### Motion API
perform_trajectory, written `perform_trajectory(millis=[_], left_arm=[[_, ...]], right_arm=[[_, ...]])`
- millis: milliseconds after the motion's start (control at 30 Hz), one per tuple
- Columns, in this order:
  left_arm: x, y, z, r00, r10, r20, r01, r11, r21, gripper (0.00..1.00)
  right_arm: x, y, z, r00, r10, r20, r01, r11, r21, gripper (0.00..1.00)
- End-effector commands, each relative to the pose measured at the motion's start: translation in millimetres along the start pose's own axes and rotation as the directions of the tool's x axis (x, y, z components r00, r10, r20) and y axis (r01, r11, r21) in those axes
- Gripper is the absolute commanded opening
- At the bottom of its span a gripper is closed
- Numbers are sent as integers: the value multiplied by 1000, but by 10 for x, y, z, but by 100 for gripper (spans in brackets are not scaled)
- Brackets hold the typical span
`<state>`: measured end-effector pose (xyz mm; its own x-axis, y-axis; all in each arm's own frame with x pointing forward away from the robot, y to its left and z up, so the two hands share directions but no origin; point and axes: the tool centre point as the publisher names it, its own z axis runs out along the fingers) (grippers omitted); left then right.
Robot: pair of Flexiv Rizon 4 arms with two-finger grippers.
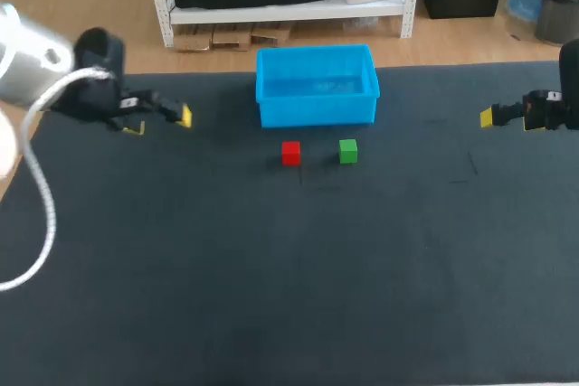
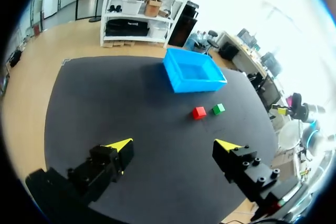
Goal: Use the left arm to pick the red cube and place it into the blue plastic box first, then use the right arm to grasp the green cube and put it into the same blue plastic box after the first action is fully finished.
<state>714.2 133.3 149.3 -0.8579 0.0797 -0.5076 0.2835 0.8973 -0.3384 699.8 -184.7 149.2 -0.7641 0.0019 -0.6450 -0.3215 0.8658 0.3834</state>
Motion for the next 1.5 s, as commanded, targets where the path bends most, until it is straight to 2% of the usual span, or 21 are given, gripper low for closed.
perform_trajectory(millis=[33, 233, 300, 1033, 1100, 1167, 1233, 1300, 1500], left_arm=[[-159, -207, 222, 992, -25, -124, 1, 982, -187, 100], [-172, -339, 366, 990, -31, -141, -1, 975, -222, 100], [-160, -374, 379, 988, -26, -153, -2, 984, -180, 100], [-160, -374, 379, 988, -26, -153, -2, 984, -180, 100], [-208, -431, 451, 986, -44, -164, 6, 974, -228, 100], [-254, -485, 510, 979, -76, -190, 31, 973, -229, 100], [-304, -559, 568, 974, -86, -211, 20, 954, -300, 100], [-355, -634, 627, 967, -104, -234, 24, 947, -321, 100], [-470, -770, 785, 967, -96, -235, 16, 947, -320, 100]], right_arm=[[-4, -4, -2, 1000, 0, -2, 0, 1000, -1, 100], [-4, -4, -2, 1000, 0, -2, 0, 1000, -1, 100], [-4, -4, -2, 1000, 0, -2, 0, 1000, -1, 100], [-4, -4, -2, 1000, 0, -2, 0, 1000, -1, 100], [-4, -4, -2, 1000, 0, -2, 0, 1000, -1, 100], [-4, -4, -2, 1000, 0, -2, 0, 1000, -1, 100], [-4, -4, -2, 1000, 0, -2, 0, 1000, -1, 100], [-4, -4, -2, 1000, 0, -2, 0, 1000, -1, 100], [-4, -4, -2, 1000, 0, -2, 0, 1000, -1, 100]])
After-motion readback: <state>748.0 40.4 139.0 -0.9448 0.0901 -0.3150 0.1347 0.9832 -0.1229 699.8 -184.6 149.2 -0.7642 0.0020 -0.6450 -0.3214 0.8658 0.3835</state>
